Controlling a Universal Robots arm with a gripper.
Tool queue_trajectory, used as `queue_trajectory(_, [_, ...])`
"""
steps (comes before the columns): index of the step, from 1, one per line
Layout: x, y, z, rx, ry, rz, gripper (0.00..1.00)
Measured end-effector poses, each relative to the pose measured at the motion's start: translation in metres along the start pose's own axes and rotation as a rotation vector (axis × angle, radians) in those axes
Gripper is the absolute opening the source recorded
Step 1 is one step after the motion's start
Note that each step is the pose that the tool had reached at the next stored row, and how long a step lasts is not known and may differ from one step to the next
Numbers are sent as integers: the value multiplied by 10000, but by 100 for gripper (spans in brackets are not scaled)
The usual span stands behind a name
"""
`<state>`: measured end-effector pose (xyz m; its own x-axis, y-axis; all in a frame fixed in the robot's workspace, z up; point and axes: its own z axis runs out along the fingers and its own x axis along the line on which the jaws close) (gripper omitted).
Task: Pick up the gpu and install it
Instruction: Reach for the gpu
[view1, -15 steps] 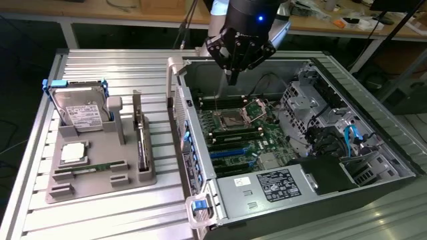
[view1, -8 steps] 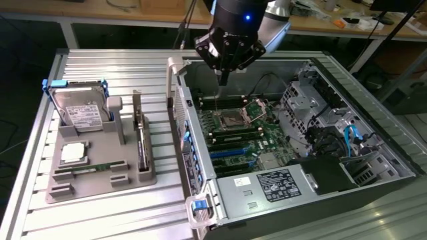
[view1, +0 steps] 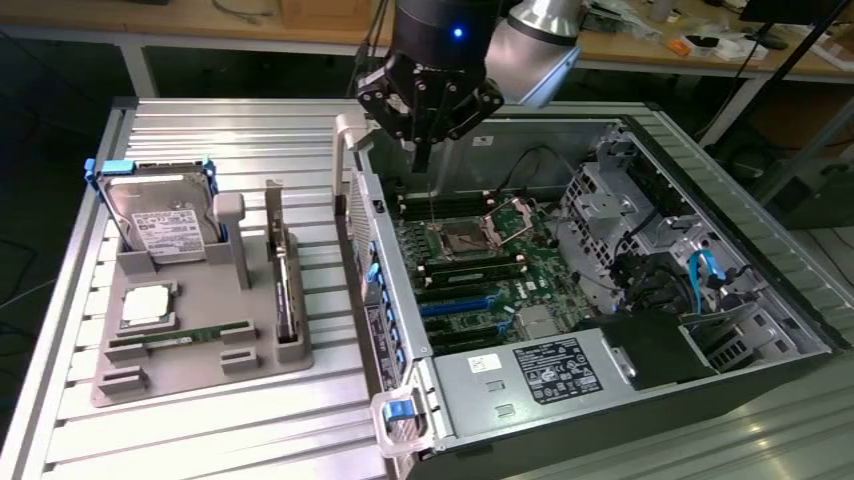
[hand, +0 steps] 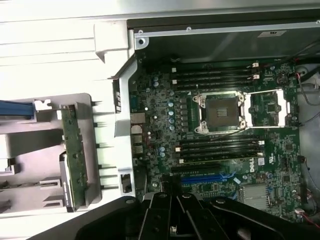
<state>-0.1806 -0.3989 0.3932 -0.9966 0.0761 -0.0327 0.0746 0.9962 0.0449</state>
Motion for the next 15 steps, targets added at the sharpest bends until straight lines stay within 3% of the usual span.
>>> queue_trajectory(15, [471, -35, -15, -14, -179, -6, 11])
